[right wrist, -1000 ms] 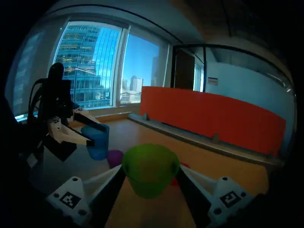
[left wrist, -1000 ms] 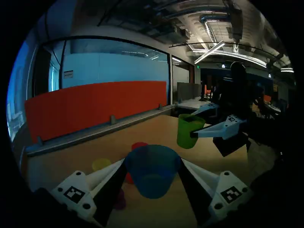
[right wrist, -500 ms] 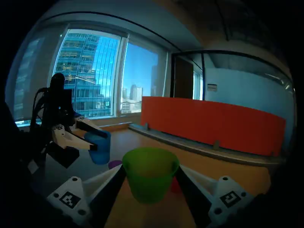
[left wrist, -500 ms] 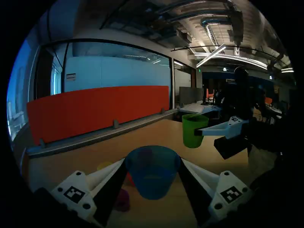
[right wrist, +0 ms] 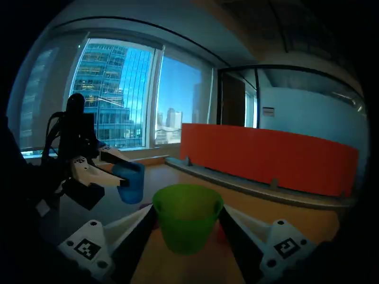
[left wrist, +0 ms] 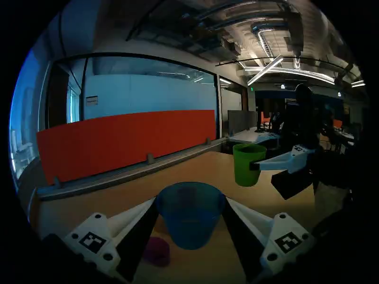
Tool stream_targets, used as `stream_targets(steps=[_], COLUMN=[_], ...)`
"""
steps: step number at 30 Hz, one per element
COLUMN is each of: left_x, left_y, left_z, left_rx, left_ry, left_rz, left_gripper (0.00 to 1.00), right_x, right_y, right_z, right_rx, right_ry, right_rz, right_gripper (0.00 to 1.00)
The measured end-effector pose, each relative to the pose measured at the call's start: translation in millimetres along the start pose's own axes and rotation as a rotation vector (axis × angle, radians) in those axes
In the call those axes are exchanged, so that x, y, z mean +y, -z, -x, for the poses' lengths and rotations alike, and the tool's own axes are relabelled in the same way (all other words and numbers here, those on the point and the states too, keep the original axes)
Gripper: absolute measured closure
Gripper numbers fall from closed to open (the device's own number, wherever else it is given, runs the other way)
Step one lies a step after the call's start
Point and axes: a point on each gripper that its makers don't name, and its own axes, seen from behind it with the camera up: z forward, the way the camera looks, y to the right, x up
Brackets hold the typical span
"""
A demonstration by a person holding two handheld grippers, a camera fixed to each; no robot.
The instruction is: Pour water
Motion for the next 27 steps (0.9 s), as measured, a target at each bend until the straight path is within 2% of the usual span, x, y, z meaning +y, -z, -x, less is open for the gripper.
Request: stream_targets(steps=[5, 11, 20, 27], left_x=[-6.8, -8.5, -13.6, -13.0], left_y=[-0.9, -0.6, -3.2, -5.1], left_z=[-8.8, -24.5, -51.6, -68.5], left_rx=[0.013, 0.034, 0.054, 0.058], left_ry=[-0.020, -0.044, -0.176, -0.246], left_rz=[-0.020, -0.021, -0.057, -0.070], left_gripper=[0.12, 0.12, 0.12, 0.12], right_x=[-2.3, -8.5, -21.7, -33.3], right_y=[-3.8, -9.7, -21.2, -29.2], right_z=[-1.7, -1.7, -8.1, -6.6], right_rx=[0.007, 0.011, 0.035, 0.035], right_ry=[-0.001, 0.000, -0.005, -0.001], right_rz=[-0.011, -0.029, -0.065, -0.096], right_gripper=[0.09, 0.09, 0.09, 0.09])
